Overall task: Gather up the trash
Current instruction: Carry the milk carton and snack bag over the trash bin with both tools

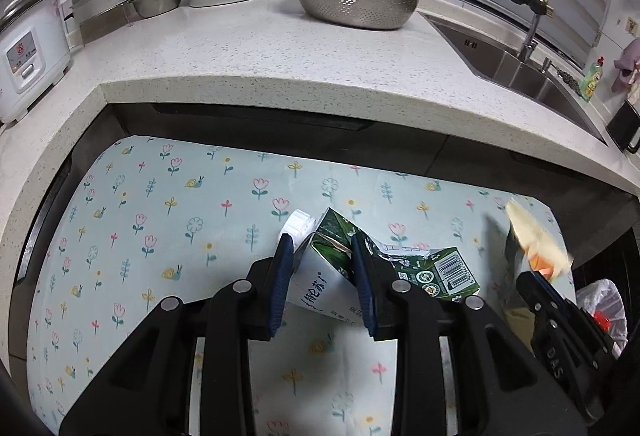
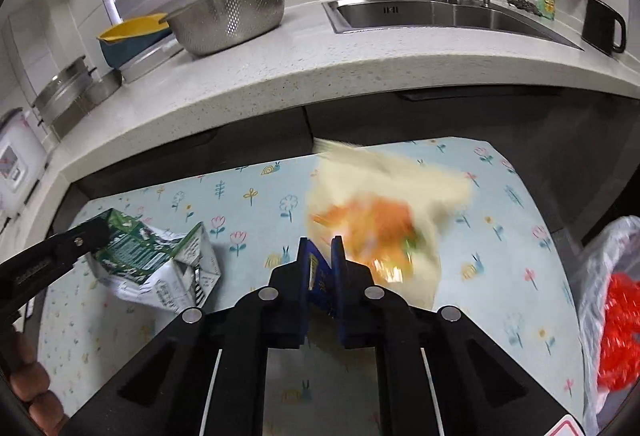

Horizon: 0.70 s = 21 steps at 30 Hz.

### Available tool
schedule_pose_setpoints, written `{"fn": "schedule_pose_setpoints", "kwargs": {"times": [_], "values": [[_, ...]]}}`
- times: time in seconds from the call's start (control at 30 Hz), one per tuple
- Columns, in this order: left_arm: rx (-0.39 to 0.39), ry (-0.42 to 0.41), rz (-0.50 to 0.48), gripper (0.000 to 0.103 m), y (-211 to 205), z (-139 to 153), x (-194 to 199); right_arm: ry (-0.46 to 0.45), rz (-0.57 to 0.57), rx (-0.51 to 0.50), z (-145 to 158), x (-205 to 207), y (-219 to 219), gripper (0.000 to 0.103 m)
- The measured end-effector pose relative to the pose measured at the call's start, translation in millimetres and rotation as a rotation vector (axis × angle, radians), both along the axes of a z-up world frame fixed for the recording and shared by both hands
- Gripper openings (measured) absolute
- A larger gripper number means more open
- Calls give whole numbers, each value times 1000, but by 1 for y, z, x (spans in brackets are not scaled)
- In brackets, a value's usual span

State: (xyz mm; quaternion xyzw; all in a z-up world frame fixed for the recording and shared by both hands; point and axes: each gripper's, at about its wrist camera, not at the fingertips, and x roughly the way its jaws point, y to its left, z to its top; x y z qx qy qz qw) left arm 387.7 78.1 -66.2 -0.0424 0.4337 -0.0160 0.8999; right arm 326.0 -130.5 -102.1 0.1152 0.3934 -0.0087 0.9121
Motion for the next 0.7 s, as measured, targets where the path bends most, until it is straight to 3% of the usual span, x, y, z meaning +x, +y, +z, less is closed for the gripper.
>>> {"fn": "schedule_pose_setpoints", "kwargs": {"times": [0.4, 0.7], "values": [[-12, -14, -124, 29, -60, 24, -70, -57, -44, 18, 42, -96, -33, 3], [-5, -47, -247, 29, -124, 48, -120, -117, -137, 37, 70, -167, -88, 3]]}}
